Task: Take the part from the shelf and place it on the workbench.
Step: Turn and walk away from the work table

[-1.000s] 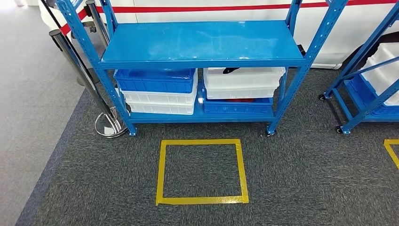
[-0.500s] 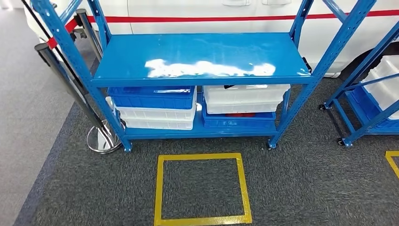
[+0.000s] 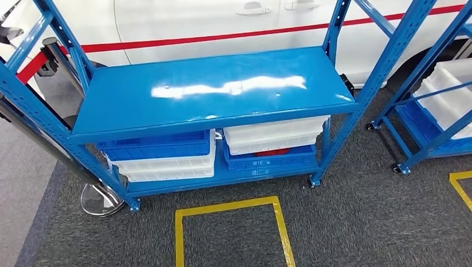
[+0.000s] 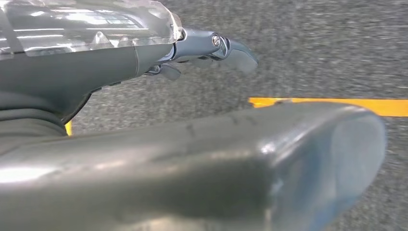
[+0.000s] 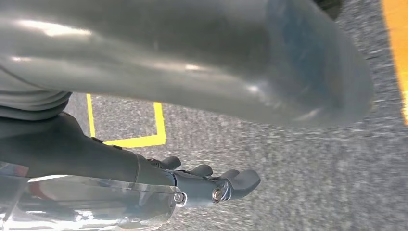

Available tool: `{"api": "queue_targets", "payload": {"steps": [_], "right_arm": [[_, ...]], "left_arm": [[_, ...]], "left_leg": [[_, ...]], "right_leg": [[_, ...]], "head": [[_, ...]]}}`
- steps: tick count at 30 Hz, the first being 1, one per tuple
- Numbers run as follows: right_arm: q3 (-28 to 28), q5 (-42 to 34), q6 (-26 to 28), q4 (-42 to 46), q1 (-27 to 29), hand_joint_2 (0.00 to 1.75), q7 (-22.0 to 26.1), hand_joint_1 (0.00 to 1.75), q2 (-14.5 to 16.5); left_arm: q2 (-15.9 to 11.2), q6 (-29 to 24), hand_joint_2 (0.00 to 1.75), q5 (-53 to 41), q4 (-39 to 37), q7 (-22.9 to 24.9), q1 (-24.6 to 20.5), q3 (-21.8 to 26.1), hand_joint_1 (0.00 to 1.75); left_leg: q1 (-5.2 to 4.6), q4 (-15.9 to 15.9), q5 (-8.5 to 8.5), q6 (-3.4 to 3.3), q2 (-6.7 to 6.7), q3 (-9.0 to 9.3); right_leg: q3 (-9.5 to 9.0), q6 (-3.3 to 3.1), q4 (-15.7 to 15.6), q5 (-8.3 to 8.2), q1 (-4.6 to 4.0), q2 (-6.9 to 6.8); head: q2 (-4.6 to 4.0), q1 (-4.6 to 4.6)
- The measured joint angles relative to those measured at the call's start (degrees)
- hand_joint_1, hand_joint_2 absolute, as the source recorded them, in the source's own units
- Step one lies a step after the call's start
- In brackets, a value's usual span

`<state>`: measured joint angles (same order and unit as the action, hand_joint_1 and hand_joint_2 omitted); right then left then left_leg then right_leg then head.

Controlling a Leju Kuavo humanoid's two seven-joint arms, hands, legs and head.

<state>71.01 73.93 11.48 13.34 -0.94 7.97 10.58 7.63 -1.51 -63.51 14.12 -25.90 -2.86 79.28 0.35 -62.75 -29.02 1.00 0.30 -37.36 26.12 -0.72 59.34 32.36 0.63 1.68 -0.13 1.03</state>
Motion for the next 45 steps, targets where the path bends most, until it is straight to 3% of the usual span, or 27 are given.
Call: {"api": "queue_targets", "payload": {"steps": [1,2,4,6,7,9,10,11,12,14,16,20,22,24,25,26,27,29,30,32,35,37,40,41,42,44,45], "right_arm": [[0.0,0.1,0.0,0.0,-0.1,0.0,0.0,0.0,0.0],[0.0,0.1,0.0,0.0,-0.3,0.0,0.0,0.0,0.1],[0.0,0.3,0.0,0.0,-0.6,0.0,0.0,0.0,0.2],[0.0,0.4,0.0,0.1,-0.9,0.0,0.0,0.0,0.2],[0.0,0.5,0.0,0.1,-1.0,0.0,0.0,0.0,0.3],[0.0,0.6,0.0,0.1,-1.0,0.0,0.0,0.0,0.3],[0.0,0.6,-0.1,0.1,-0.9,0.0,0.0,0.0,0.3],[0.0,0.6,-0.1,0.1,-0.8,0.0,0.0,0.0,0.3],[0.0,0.7,-0.1,0.1,-0.8,0.0,0.0,0.0,0.3],[0.0,0.7,-0.1,0.2,-0.7,0.0,0.0,0.0,0.3],[0.0,0.8,-0.1,0.2,-0.8,0.0,-0.1,0.0,0.3],[0.0,1.1,-0.1,0.2,-0.8,0.0,-0.3,0.0,0.5],[0.0,1.2,-0.1,0.2,-0.8,0.0,-0.6,0.0,0.6],[0.0,1.3,-0.1,0.3,-0.8,0.0,-0.6,0.0,0.6],[0.0,1.3,-0.1,0.3,-0.8,0.0,-0.7,0.0,0.6],[0.0,1.3,-0.1,0.3,-0.8,0.0,-0.7,0.0,0.6],[0.0,1.3,-0.1,0.3,-0.7,0.0,-0.7,0.0,0.6],[0.0,1.4,-0.1,0.3,-0.7,0.0,-0.8,0.0,0.8],[0.0,1.4,-0.1,0.3,-0.7,0.0,-0.9,0.0,0.8],[0.0,1.4,-0.1,0.3,-0.7,0.0,-1.0,0.0,0.9],[0.0,1.6,-0.2,0.3,-0.8,0.0,-1.3,0.0,0.9],[0.0,1.7,-0.3,0.3,-0.8,0.0,-1.3,0.0,0.9],[0.0,2.0,-0.3,0.3,-0.8,0.0,-1.5,0.0,0.9],[0.0,2.2,-0.3,0.3,-0.8,0.0,-1.5,0.0,0.9],[0.0,2.3,-0.3,0.3,-0.8,0.0,-1.6,0.0,0.9],[0.0,2.6,-0.1,0.4,-0.7,0.0,-1.8,0.0,0.9],[0.0,2.7,-0.1,0.4,-0.7,0.44,-1.9,0.0,0.9]], "left_arm": [[0.0,-0.1,0.0,-0.1,0.0,0.1,0.0,0.0,0.0],[0.0,-0.3,0.0,-0.1,0.0,0.2,0.0,0.0,0.0],[0.0,-0.6,0.0,-0.2,0.0,0.3,-0.5,0.0,0.0],[-0.1,-0.7,0.0,-0.3,0.1,0.2,-0.8,0.0,0.0],[-0.1,-0.8,0.0,-0.4,0.2,0.2,-0.9,0.0,0.0],[-0.1,-0.8,0.0,-0.5,0.3,0.3,-0.9,0.0,0.0],[-0.1,-0.8,0.0,-0.5,0.3,0.3,-0.9,0.0,0.0],[-0.1,-0.8,0.0,-0.6,0.3,0.3,-0.9,0.0,0.0],[-0.1,-0.8,0.0,-0.6,0.3,0.3,-0.8,0.0,0.0],[0.0,-0.8,0.0,-0.6,0.3,0.3,-0.8,0.0,0.0],[0.0,-0.8,0.0,-0.6,0.3,0.3,-0.8,0.0,0.0],[0.0,-0.7,0.0,-0.5,0.3,0.3,-0.9,0.0,0.0],[0.0,-0.6,0.0,-0.5,0.3,0.3,-0.9,0.0,0.0],[0.0,-0.5,0.0,-0.4,0.3,0.3,-0.8,0.0,0.0],[0.0,-0.4,0.0,-0.4,0.3,0.3,-0.8,0.0,0.0],[0.0,-0.4,0.0,-0.4,0.3,0.3,-0.8,0.0,0.0],[0.1,-0.3,0.0,-0.4,0.3,0.3,-0.7,0.0,0.0],[0.1,-0.1,0.0,-0.4,0.3,0.3,-0.7,0.0,0.0],[0.1,0.0,0.0,-0.4,0.3,0.3,-0.7,0.0,0.0],[0.1,0.1,0.0,-0.4,0.3,0.3,-0.7,0.0,0.0],[0.1,0.0,0.0,-0.5,0.4,0.2,-0.6,0.0,0.0],[0.1,-0.1,0.0,-0.6,0.4,0.2,-0.6,0.0,0.0],[0.2,-0.6,0.0,-0.6,0.4,0.2,-0.7,0.0,0.0],[0.2,-0.7,0.0,-0.6,0.4,0.3,-0.6,0.0,0.0],[0.2,-0.9,0.0,-0.6,0.4,0.4,-0.6,0.0,0.0],[0.3,-1.1,0.0,-0.7,0.4,0.5,-0.6,0.0,0.0],[0.3,-1.3,0.0,-0.7,0.4,0.7,-0.6,0.0,0.0]], "left_leg": [[-0.16,1.1,3.94,-0.47,-0.1,-0.32],[-0.4,1.4,5.52,-0.9,-0.22,-0.35],[-0.48,1.7,5.05,-1.75,-0.32,0.33],[-0.29,2.9,4.73,-2.47,-0.33,1.46],[-0.24,3.3,4.52,-2.74,-0.29,2.04],[-0.27,3.7,3.93,-3.09,-0.23,2.87],[-0.29,3.7,3.57,-3.15,-0.26,3.27],[-0.29,3.7,3.2,-3.15,-0.32,3.74],[-0.29,3.7,2.81,-3.09,-0.39,4.32],[-0.39,3.6,2.03,-2.76,-0.46,5.41],[-0.56,3.6,1.49,-2.2,-0.51,5.83],[-0.6,3.2,0.66,-1.02,-0.48,5.89],[-0.45,-1.1,-2.07,-0.48,-0.47,4.1],[-0.21,-8.5,-5.54,-0.07,-0.47,0.61],[-0.09,-11.2,-6.25,0.07,-0.47,-0.75],[-0.02,-11.8,-5.77,0.13,-0.46,-1.17],[0.04,-10.2,-4.2,0.1,-0.46,-0.43],[0.05,-2.7,-0.23,-0.25,-0.43,3.21],[-0.06,0.7,0.81,-0.53,-0.42,4.85],[-0.34,3.8,0.88,-1.17,-0.42,6.21],[-0.26,4.7,1.07,-2.14,-0.48,7.03],[-0.08,5.2,1.12,-2.66,-0.45,7.86],[-0.23,5.3,0.69,-3.1,-0.4,8.24],[-0.27,5.3,0.46,-3.12,-0.42,8.49],[-0.28,5.3,0.18,-3.07,-0.46,8.86],[-0.26,5.3,-0.49,-2.79,-0.53,9.71],[-0.29,5.2,-0.81,-2.56,-0.54,9.99]], "right_leg": [[-0.35,0.45,0.1,0.69,0.0,0.12],[-0.7,0.94,0.0,1.23,0.06,0.2],[-1.45,1.79,-0.5,2.08,0.25,0.0],[-0.72,2.31,1.7,3.65,0.33,-0.64],[1.0,2.47,4.9,4.99,0.36,-0.95],[6.17,2.78,12.6,7.15,0.36,-1.18],[8.3,2.87,15.0,6.96,0.36,-1.21],[9.42,2.88,15.1,5.45,0.35,-1.24],[9.41,2.78,12.9,2.79,0.34,-1.28],[7.71,2.25,5.7,-2.72,0.13,-1.43],[6.42,1.56,1.1,-4.64,-0.18,-1.54],[5.87,0.37,-0.2,-4.49,0.06,-1.56],[5.64,-0.23,-0.6,-4.57,0.32,-1.66],[5.61,-0.57,-0.6,-4.33,0.26,-1.68],[5.52,-0.62,-0.6,-4.13,0.23,-1.66],[5.33,-0.6,-0.6,-3.91,0.22,-1.62],[4.99,-0.51,-0.6,-3.65,0.22,-1.58],[4.09,-0.17,-0.6,-3.08,0.2,-1.54],[3.76,0.12,-0.5,-2.79,0.13,-1.52],[3.4,0.85,-0.5,-2.65,0.02,-1.51],[3.19,1.83,0.3,-2.55,0.09,-1.52],[4.98,2.18,3.9,-0.47,0.18,-1.55],[11.13,2.41,13.8,3.39,0.21,-1.57],[12.32,2.42,14.9,3.05,0.2,-1.57],[12.45,2.39,13.9,1.49,0.2,-1.57],[10.29,2.14,7.0,-3.66,0.15,-1.61],[9.27,1.9,3.7,-5.04,-0.02,-1.66]], "head": [[0.01,-0.04],[0.01,-0.07],[0.02,-0.03],[0.03,-0.24],[0.02,-0.38],[0.02,-0.5],[0.02,-0.51],[0.02,-0.53],[0.02,-0.53],[0.02,-0.52],[0.02,-0.48],[0.01,-0.38],[0.01,-0.22],[0.02,-0.11],[0.02,-0.13],[0.02,-0.13],[0.02,-0.13],[0.01,-0.14],[0.01,-0.14],[0.01,-0.17],[0.02,-0.19],[0.02,-0.27],[0.02,-0.31],[0.02,-0.31],[0.01,-0.31],[0.0,-0.33],[0.0,-0.31]]}}
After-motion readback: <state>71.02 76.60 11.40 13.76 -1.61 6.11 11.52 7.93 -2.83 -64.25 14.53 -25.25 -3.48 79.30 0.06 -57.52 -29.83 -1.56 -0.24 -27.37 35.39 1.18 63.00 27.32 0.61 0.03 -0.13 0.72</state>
